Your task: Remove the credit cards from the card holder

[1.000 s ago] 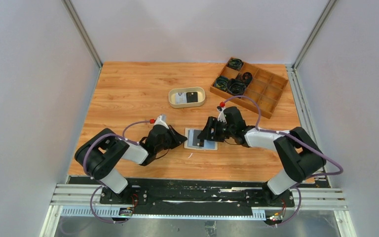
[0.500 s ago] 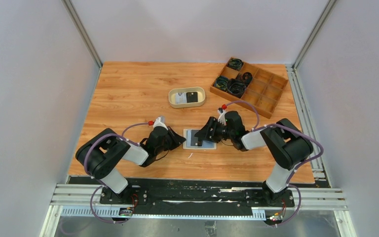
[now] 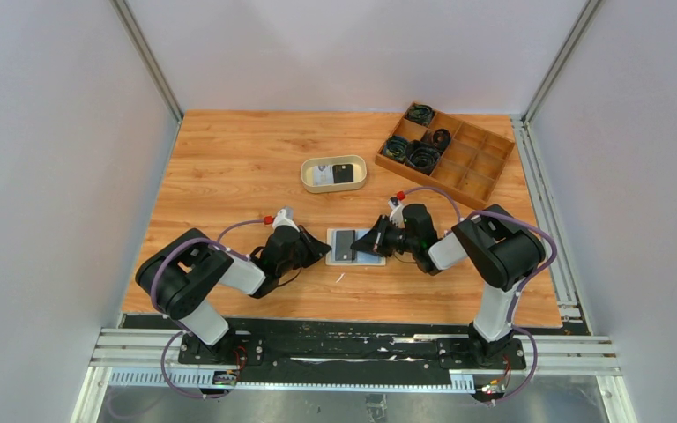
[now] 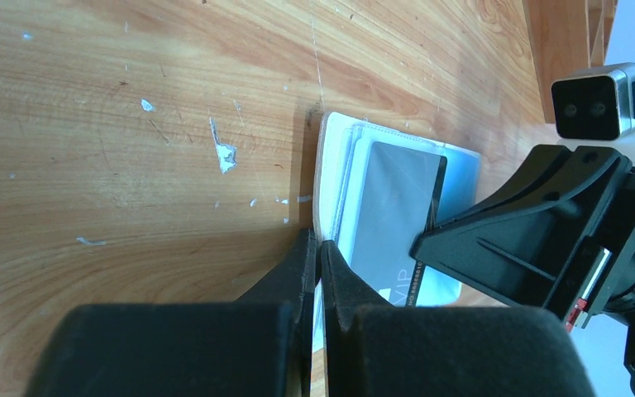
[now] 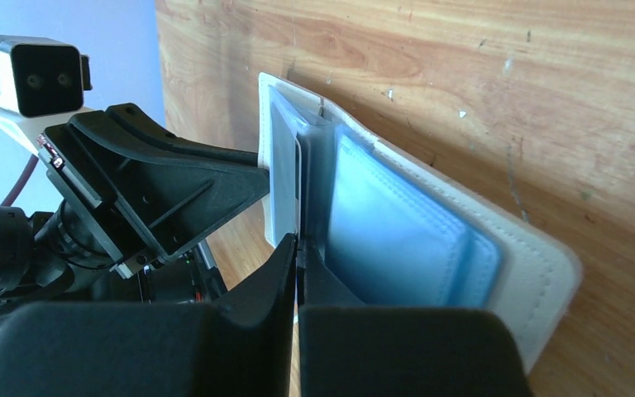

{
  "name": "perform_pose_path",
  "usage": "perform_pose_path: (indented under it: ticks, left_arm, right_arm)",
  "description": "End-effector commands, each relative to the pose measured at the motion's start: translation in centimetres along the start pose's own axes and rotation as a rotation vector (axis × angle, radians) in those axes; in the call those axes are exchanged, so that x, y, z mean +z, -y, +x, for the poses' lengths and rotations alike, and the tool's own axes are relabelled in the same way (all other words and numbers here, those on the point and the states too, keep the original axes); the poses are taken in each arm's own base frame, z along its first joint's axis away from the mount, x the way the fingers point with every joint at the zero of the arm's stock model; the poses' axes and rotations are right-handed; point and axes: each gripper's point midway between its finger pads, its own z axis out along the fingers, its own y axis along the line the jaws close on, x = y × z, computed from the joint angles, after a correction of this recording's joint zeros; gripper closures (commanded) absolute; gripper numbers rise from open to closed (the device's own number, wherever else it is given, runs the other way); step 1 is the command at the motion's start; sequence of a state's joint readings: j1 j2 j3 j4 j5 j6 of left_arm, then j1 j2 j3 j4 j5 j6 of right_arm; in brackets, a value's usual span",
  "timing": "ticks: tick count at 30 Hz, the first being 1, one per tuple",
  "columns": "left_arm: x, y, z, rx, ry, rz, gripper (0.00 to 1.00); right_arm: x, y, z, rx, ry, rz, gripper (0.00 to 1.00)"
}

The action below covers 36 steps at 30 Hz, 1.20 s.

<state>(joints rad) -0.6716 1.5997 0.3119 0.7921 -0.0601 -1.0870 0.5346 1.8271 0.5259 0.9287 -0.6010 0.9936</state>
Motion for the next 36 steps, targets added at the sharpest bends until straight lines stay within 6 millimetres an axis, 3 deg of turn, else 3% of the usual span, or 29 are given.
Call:
perform_pose_path:
  ticks: [1,8,27,36]
  left_arm:
    - [-0.2,-1.9,1.3,0.017,-0.028,-0.059,1.00]
    - [-0.3,-2.1,1.3,0.017,-0.025,-0.063,1.00]
    - [-0.3,-2.0,1.1,0.016,-0.016,-0.063,1.00]
    - [-0.3,-2.0,1.1,0.015,-0.019,-0.062,1.00]
  right_arm:
    - [-0.2,-0.8,0.5,-0.010,-0.019,-0.052,1.00]
    - [-0.9,-0.8,0.6,-0.018,-0.026,-0.064,1.00]
    - [-3.8,2.5,1.8,0.023,-0.045,-0.015,1.00]
    - [-3.8,2.9,2.0,0.032,-0.069,-0.021,0.97]
